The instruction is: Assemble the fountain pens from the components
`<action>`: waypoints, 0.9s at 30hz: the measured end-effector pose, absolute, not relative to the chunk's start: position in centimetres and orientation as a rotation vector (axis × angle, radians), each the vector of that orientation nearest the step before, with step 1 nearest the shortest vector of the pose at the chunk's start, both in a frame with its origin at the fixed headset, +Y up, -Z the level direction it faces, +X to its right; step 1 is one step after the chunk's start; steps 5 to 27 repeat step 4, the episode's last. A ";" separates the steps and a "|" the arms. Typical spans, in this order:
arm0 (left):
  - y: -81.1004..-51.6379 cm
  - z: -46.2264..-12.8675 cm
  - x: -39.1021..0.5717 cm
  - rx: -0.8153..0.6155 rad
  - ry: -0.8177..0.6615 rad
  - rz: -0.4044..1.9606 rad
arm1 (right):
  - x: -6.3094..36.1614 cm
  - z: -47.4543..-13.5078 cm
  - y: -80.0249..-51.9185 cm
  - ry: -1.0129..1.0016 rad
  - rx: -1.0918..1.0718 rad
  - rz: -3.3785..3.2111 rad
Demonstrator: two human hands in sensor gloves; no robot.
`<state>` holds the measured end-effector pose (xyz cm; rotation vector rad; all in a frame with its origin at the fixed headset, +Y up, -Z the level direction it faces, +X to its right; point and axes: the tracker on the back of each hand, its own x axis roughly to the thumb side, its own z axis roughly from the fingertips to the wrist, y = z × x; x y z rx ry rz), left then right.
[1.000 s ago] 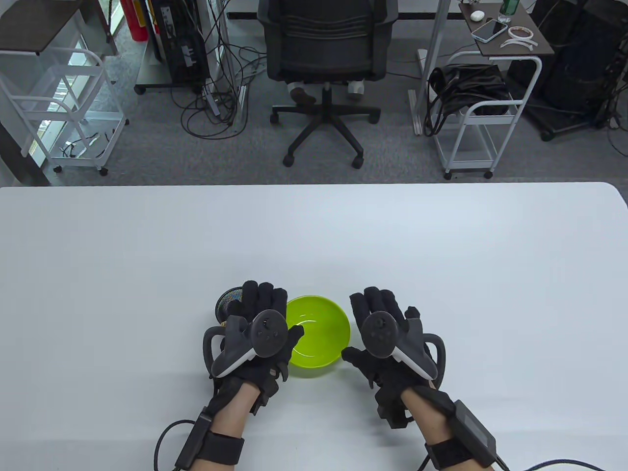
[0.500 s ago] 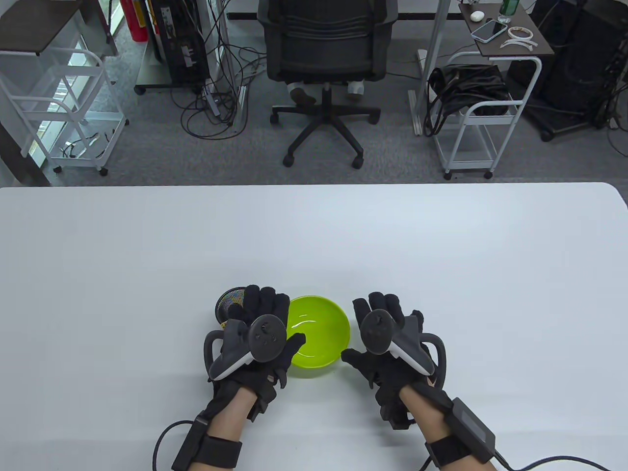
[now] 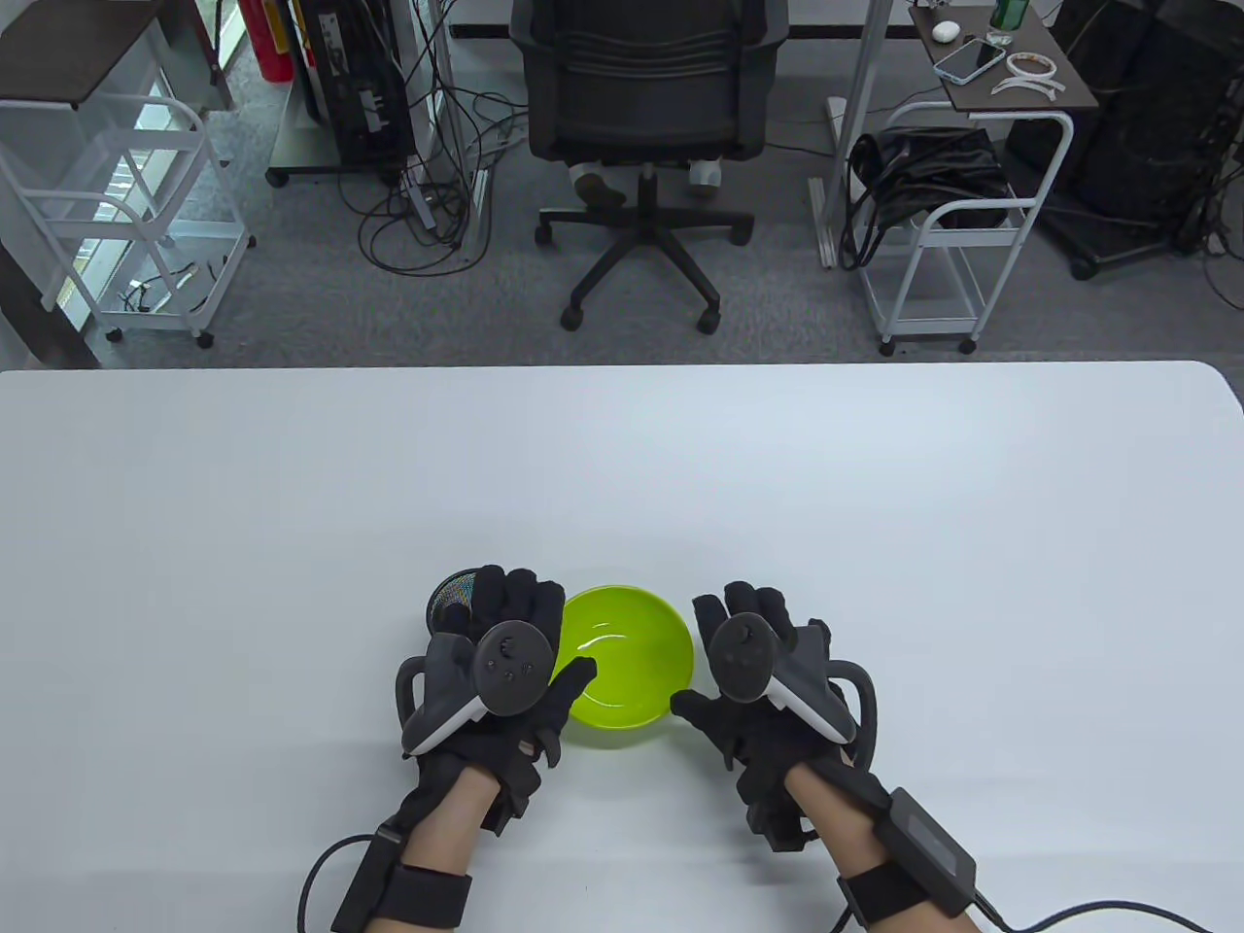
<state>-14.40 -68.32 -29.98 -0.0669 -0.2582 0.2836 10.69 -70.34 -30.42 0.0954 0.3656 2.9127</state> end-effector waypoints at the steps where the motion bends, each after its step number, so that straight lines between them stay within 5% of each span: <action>1: -68.3 -30.0 -14.4 -0.068 -0.258 0.280 | 10.7 -30.4 -70.3 0.363 0.095 2.909; 27: -68.3 -30.0 -14.4 -0.066 -0.255 0.281 | 10.8 -30.4 -70.3 0.362 0.097 2.901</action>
